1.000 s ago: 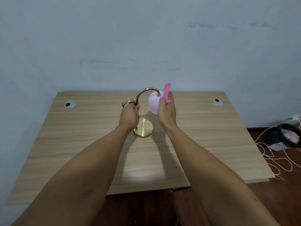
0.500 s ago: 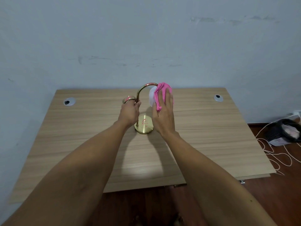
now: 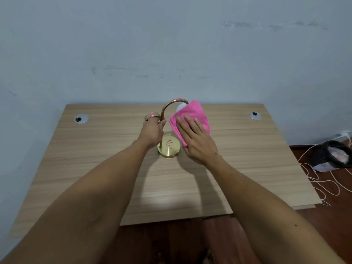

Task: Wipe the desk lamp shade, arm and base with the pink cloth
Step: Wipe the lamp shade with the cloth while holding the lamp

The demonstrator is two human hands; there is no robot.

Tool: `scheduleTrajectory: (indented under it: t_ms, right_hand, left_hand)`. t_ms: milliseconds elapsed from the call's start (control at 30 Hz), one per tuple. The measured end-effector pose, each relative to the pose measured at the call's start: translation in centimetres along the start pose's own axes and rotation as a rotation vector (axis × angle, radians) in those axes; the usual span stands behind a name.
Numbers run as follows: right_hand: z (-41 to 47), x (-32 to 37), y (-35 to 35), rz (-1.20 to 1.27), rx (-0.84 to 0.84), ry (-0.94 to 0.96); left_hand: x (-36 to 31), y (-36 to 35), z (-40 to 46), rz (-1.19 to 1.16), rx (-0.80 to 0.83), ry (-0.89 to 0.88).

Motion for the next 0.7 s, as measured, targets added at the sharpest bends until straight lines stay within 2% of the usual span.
scheduleTrajectory:
  t_ms: [100, 267, 500, 600, 700]
  right_hand:
    - [0.9, -0.1, 0.2, -0.071, 0.025, 0.078]
    - [5.1, 0.9, 0.7, -0.143, 0.054, 0.052]
    - [-1.5, -0.7, -0.6, -0.158, 0.099, 0.24]
    - [2.0, 0.7, -0.1, -0.209, 0.066, 0.215]
    - [4.8, 1.8, 0.0, -0.249, 0.119, 0.156]
  left_hand:
    - [0.4, -0.1, 0.3, -0.003, 0.016, 0.015]
    - [0.3, -0.1, 0.3, 0.017, 0.028, -0.01]
    - [1.1, 0.0, 0.6, 0.013, 0.057, 0.013]
    - [0.6, 0.0, 0.5, 0.026, 0.054, -0.004]
    - [0.4, 0.1, 0.4, 0.04, 0.061, -0.006]
Point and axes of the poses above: each hand's wrist, its own z-axis towards the middle knuckle, its own y-axis out of the back of the hand, x = y × z, the point moved 10 cm from there along z, towards the middle knuckle, and after that the axes turned 7 degrees about -z, right-handed, at the moved point
